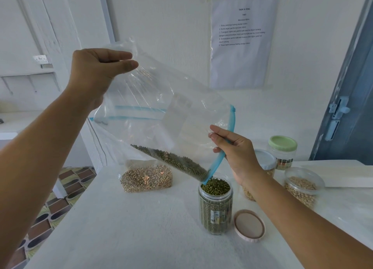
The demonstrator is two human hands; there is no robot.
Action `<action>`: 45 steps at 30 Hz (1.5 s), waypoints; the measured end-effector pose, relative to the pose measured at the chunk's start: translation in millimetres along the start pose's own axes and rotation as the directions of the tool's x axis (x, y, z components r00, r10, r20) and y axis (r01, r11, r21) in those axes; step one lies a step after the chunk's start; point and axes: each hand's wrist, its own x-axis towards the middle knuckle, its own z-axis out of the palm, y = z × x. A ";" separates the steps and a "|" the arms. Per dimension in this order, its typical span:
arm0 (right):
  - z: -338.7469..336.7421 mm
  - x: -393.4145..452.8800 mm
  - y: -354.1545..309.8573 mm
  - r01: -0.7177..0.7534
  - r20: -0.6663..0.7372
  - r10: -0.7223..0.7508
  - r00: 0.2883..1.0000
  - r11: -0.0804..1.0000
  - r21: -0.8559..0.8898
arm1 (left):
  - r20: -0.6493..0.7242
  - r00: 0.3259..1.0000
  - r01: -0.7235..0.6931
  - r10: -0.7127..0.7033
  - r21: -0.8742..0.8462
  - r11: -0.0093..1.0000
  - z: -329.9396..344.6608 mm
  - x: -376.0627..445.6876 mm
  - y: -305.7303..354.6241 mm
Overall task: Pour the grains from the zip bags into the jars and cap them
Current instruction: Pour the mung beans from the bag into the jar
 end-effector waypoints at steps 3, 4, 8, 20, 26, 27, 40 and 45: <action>-0.7 -0.2 0.9 0.001 0.003 -0.001 1.000 1.000 -0.008 | 0.002 1.000 0.008 -0.008 0.001 1.000 0.0 -0.2 -1.9; -0.7 -0.1 0.8 0.001 0.004 -0.001 1.000 1.000 -0.010 | 0.003 1.000 0.008 -0.008 0.001 1.000 0.1 -0.3 -2.2; -0.7 -0.7 -0.4 0.000 0.001 0.000 1.000 1.000 -0.008 | 0.002 1.000 0.005 -0.005 -0.004 1.000 0.6 0.2 -1.8; -2.9 -1.7 0.4 0.000 0.003 0.000 1.000 1.000 -0.006 | 0.001 1.000 0.026 -0.026 -0.044 0.999 -0.4 -6.6 -9.1; -5.8 -2.3 4.0 0.007 0.009 -0.007 1.000 1.000 -0.012 | -0.016 0.998 0.065 -0.066 -0.083 0.994 -5.0 -16.6 -25.0; -6.8 -2.5 4.7 0.008 0.011 -0.008 1.000 1.000 -0.015 | -0.020 0.997 0.074 -0.076 -0.089 0.993 -5.6 -18.2 -28.9; -7.1 4.1 4.3 0.028 0.038 -0.025 0.999 0.996 -0.083 | -0.064 0.983 0.169 -0.173 -0.074 0.983 -11.8 -27.6 -46.7; -3.9 6.8 -1.8 0.034 0.044 -0.029 0.999 0.993 -0.110 | -0.097 0.972 0.208 -0.215 -0.083 0.975 -14.2 -33.6 -54.1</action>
